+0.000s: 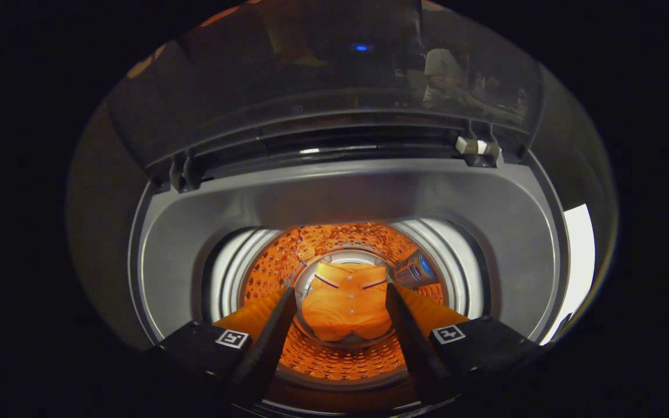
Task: Put the clothes into the washing machine and then close the washing machine lid.
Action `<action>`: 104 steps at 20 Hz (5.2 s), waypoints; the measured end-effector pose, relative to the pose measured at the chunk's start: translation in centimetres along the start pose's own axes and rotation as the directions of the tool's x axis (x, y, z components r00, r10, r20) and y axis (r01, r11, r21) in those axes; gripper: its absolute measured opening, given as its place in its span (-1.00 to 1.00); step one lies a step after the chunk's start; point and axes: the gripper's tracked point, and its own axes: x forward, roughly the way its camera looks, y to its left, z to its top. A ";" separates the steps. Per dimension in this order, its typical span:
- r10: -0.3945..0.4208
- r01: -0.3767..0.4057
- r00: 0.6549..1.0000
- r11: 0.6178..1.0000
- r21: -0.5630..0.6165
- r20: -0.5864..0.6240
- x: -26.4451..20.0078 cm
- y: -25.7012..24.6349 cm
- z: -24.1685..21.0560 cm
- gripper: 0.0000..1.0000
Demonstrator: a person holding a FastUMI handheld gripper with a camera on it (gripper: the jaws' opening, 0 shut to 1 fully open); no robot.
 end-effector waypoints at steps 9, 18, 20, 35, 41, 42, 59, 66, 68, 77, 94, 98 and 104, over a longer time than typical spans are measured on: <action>0.006 -0.009 0.980 1.000 0.012 0.200 -5.9 1.0 3.6 0.97; 0.028 -0.021 0.894 1.000 -0.022 0.448 -15.9 2.8 9.5 0.97; 0.033 -0.018 0.866 0.999 -0.036 0.499 -18.3 3.3 11.3 0.97; 0.093 -0.051 0.703 0.996 -0.080 0.705 -27.0 5.9 28.3 0.96; 0.078 -0.031 0.749 0.996 -0.084 0.658 -22.6 5.9 30.9 0.96; 0.075 -0.029 0.755 0.996 -0.082 0.651 -21.9 5.9 31.1 0.96; 0.009 0.065 0.801 0.993 -0.103 0.598 -16.9 4.1 31.6 0.92; 0.018 0.049 0.801 0.994 -0.095 0.598 -16.8 4.0 31.7 0.94; 0.022 0.046 0.797 0.994 -0.098 0.603 -17.1 4.1 31.4 0.94; 0.036 0.038 0.773 0.994 -0.103 0.633 -19.4 3.8 27.7 0.94; 0.023 0.048 0.772 0.994 -0.095 0.635 -21.3 3.3 19.8 0.94; 0.009 0.054 0.787 0.995 -0.083 0.617 -21.2 3.0 17.3 0.93; 0.022 -0.001 0.842 0.999 -0.041 0.539 -19.3 3.3 12.9 0.97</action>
